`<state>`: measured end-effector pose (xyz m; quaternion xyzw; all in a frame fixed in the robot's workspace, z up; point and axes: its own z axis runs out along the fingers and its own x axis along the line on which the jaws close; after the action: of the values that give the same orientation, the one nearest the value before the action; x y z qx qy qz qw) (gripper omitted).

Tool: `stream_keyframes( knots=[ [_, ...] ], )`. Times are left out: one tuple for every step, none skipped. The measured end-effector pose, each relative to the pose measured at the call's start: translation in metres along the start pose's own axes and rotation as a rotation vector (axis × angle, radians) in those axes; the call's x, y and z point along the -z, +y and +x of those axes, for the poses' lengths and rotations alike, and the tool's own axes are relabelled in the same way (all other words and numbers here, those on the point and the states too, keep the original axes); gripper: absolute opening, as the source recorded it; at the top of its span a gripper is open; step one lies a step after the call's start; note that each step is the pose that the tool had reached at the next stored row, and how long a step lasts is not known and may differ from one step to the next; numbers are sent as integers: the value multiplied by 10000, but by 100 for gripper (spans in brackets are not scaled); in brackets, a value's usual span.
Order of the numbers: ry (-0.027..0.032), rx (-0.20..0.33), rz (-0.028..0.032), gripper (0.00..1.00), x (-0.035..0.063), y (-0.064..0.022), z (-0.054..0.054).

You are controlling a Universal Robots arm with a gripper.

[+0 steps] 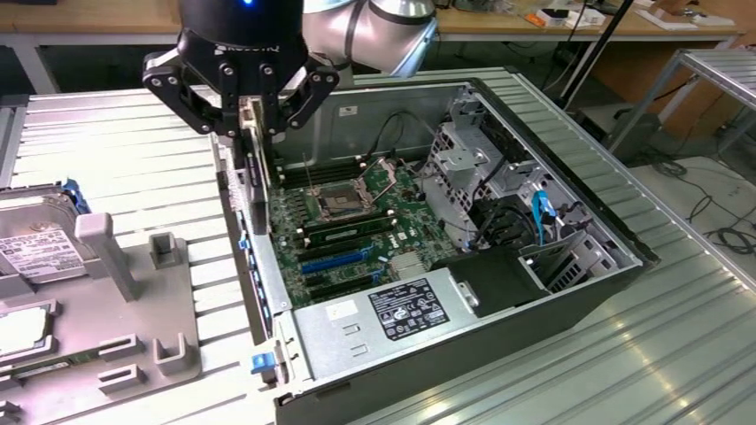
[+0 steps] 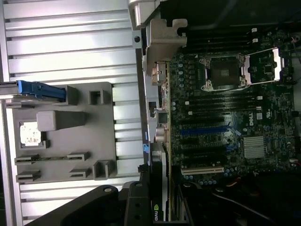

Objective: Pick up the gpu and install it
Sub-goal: 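Pick up the gpu and move the gpu toward the slot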

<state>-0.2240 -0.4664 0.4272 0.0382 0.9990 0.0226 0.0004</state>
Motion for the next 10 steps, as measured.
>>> stream_keyframes(
  knots=[
    [2, -1, -1, 27, -1, 3, -35],
    [5, -1, 0, 27, -1, 5, -71],
    [8, -1, 0, 27, -1, 8, -103],
    [10, 0, 0, 27, -1, 10, -126],
    [12, 0, 0, 27, -1, 11, -148],
    [15, 0, 0, 27, -1, 13, -176],
    [21, -2, 1, 27, -1, 16, -223],
    [26, -2, 1, 27, -1, 20, -269],
    [31, -1, 3, 27, -1, 22, -305],
    [34, -1, 1, 27, -2, 26, -357]
  ],
)
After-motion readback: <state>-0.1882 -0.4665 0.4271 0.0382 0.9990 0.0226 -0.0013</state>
